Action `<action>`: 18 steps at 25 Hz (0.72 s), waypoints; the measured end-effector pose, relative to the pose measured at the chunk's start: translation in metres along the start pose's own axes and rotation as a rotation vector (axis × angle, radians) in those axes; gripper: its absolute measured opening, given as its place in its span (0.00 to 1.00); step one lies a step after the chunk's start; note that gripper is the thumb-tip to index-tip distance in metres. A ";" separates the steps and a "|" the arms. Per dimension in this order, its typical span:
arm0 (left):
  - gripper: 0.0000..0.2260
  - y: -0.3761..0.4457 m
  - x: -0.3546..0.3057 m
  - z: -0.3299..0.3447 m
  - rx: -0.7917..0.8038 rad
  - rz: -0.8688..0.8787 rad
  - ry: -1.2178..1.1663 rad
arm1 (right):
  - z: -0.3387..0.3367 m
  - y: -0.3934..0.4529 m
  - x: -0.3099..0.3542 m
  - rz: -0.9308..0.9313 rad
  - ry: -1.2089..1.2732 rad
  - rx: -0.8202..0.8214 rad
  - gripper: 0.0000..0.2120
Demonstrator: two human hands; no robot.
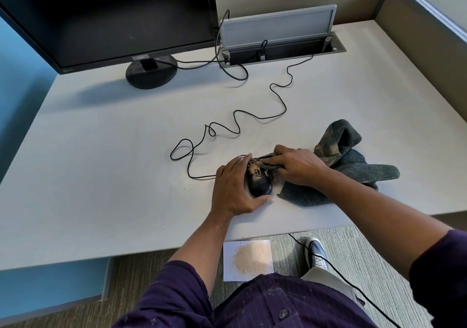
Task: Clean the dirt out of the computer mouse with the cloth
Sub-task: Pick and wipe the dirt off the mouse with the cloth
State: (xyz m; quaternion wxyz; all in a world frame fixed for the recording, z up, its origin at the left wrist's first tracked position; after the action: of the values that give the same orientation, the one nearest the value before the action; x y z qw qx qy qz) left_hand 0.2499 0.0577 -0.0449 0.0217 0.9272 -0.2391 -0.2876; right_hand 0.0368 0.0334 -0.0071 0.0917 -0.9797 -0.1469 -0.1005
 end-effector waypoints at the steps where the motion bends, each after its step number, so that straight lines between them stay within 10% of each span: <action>1: 0.52 0.000 0.000 0.000 0.002 0.000 0.001 | 0.000 -0.001 0.001 -0.004 -0.005 -0.009 0.28; 18: 0.51 -0.001 -0.001 0.000 -0.023 0.011 0.003 | -0.002 0.004 0.008 0.027 0.104 -0.115 0.18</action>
State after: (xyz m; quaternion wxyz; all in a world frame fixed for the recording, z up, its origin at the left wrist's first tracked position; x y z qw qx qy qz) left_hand 0.2499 0.0589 -0.0444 0.0342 0.9261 -0.2407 -0.2887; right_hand 0.0457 0.0313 -0.0044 0.0440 -0.9787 -0.1229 -0.1583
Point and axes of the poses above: each hand's wrist, its own y-axis towards the middle knuckle, its own z-axis out of the palm, x = y × z, the point moved 2 cm from there along y, towards the middle knuckle, and after that the axes turned 2 degrees about z, right-handed, at the moved point
